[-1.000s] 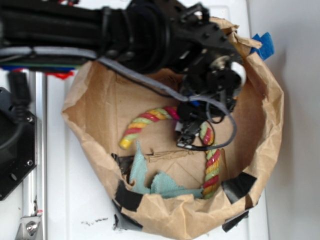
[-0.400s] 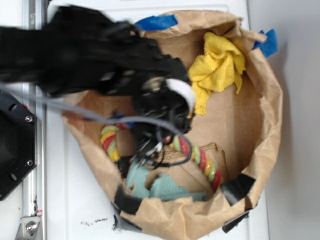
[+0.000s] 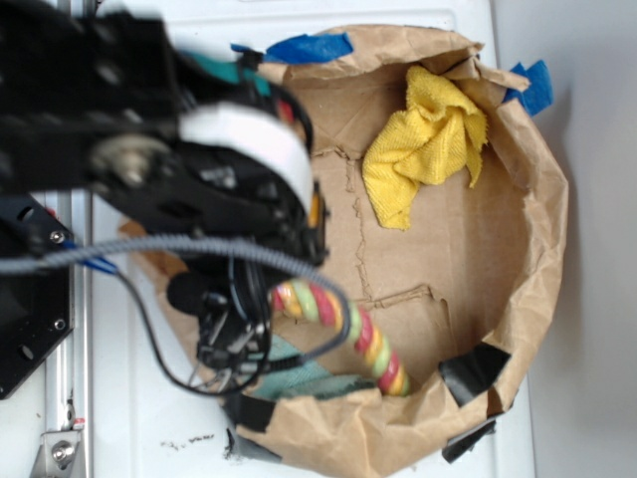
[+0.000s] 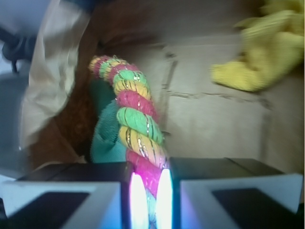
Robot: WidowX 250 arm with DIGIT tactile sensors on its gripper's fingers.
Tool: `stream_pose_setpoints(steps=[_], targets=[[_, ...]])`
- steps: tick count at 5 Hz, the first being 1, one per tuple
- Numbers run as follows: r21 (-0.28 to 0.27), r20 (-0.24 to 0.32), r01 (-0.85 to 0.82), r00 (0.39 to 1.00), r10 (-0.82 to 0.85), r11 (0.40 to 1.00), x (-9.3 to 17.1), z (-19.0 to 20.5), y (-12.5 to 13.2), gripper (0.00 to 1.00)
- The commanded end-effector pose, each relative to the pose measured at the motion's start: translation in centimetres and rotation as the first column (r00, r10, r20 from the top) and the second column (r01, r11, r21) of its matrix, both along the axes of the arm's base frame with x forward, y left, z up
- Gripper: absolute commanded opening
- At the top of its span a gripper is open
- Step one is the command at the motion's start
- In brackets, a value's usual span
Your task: Grab the multicolored rope.
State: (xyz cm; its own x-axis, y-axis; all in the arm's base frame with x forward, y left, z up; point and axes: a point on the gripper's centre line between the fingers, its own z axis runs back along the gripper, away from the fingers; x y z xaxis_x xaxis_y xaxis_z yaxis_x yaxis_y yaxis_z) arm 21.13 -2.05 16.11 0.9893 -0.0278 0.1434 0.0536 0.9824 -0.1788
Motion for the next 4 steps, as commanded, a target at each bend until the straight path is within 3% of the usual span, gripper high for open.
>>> stream_pose_setpoints(steps=[1,2,3,4], targets=[[0.012,0.008,-0.082,0.997,0.081,0.997,2.4,3.0,-0.7,0.0],[0.079,0.048,-0.107,0.994,0.103,0.991,3.4,3.4,-0.2,0.0],[0.052,0.045,-0.102,0.994,0.099,0.993,3.5,3.1,0.0,0.0],[0.069,0.051,-0.114,0.993,0.11,0.991,3.7,2.9,0.1,0.0]])
